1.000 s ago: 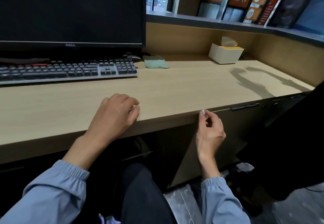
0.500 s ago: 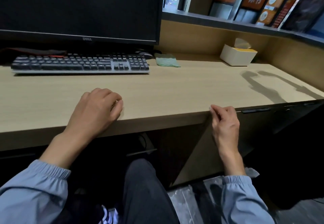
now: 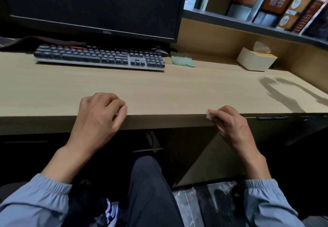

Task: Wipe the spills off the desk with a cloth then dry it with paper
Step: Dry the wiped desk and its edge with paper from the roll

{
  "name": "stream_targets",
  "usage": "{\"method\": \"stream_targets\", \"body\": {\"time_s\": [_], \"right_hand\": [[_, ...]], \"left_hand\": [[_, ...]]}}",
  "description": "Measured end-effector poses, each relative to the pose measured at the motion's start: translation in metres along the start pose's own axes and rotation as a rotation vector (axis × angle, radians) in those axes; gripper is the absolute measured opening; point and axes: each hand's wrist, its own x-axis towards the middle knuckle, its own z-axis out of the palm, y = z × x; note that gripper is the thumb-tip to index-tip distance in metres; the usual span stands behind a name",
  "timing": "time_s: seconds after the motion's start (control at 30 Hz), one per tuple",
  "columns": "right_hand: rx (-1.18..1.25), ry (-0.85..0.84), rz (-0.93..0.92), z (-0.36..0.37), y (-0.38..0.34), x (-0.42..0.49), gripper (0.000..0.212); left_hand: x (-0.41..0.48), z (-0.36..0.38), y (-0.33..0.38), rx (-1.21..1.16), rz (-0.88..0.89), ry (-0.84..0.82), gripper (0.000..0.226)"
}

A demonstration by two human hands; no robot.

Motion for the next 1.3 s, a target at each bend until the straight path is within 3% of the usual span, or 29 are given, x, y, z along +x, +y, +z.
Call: {"method": "stream_targets", "body": {"time_s": [0.5, 0.7, 1.13, 1.3], "right_hand": [[0.201, -0.018, -0.411, 0.069, -0.116, 0.057, 0.02], [0.321, 0.037, -0.56, 0.111, -0.197, 0.088, 0.02], [0.394, -0.047, -0.641, 0.167, -0.363, 0.132, 0.019], [0.395, -0.075, -0.664, 0.184, -0.416, 0.147, 0.018]], "left_hand": [[-0.046, -0.023, -0.033, 0.115, -0.113, 0.12, 0.025], [-0.072, -0.046, -0.072, 0.208, -0.231, 0.151, 0.04], [-0.131, -0.104, -0.151, 0.385, -0.522, 0.299, 0.061], [-0.153, -0.114, -0.166, 0.355, -0.606, 0.261, 0.065]]}}
